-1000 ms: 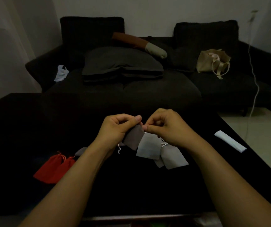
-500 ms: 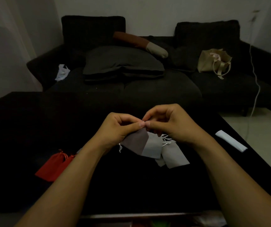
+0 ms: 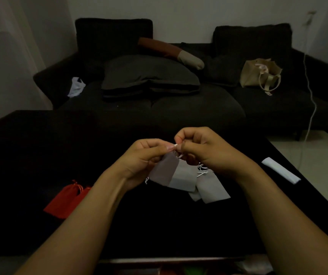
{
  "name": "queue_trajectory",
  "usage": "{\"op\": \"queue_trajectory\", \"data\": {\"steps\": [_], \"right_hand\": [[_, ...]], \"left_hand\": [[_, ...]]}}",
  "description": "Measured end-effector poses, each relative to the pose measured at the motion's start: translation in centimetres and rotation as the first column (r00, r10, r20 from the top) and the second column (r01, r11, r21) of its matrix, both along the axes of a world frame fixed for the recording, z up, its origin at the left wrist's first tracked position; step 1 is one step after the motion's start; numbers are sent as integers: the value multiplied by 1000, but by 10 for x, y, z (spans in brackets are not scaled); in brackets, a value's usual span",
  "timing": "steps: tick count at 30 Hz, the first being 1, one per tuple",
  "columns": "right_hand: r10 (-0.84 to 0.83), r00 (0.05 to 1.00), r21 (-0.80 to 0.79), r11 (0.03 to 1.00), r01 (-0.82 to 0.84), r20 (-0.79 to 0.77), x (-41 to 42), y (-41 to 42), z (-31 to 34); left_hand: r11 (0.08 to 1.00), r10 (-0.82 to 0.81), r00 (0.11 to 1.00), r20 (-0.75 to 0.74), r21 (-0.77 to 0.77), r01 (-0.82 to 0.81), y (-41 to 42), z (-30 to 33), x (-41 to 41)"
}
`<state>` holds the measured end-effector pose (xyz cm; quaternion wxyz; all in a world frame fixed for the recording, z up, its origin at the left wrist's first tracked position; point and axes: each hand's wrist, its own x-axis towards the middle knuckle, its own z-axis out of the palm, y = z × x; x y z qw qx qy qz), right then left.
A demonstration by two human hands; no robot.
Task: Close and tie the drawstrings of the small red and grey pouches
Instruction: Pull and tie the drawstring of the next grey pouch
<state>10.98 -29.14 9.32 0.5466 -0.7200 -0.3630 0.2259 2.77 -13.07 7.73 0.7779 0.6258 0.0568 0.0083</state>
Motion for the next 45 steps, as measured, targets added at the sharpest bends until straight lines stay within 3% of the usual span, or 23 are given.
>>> {"op": "queue_trajectory", "data": {"steps": [4,8,14,19,21,25,27,37,41,45], "right_hand": [[3,1000,33,999,-3,9,-4,2,1],[-13,998,34,999,11,60,-3,3,0],[-52,958,-24,998,62,283,0,2,-1],[-145,910,17,988,151,389,-4,6,-1],[-181,922,19,982,186,343,-8,10,-3],[-200,980,94,975,200,-11,-12,19,-5],[-195,978,103,974,202,-78,-11,18,-4],[-114,993,68,991,111,33,-2,-2,6],[-100,947,-153,976,153,306,0,-11,12],[-90,824,-215,944,249,559,-5,-5,14]], "left_hand": [[994,27,1000,-8,-104,-28,0,-4,2],[999,0,1000,-18,-55,-1,6,-6,3],[998,-50,997,-57,-29,48,9,-6,3],[999,-44,996,-83,-34,41,9,-4,3],[999,-25,997,-74,-25,24,6,-2,4],[996,14,1000,-20,-84,-15,4,-1,5],[996,28,1000,2,-81,-28,3,-2,5],[983,160,987,9,-89,-158,8,-7,10],[970,226,973,48,-100,-220,10,-4,8],[954,275,953,129,84,-287,10,-6,10]]}}
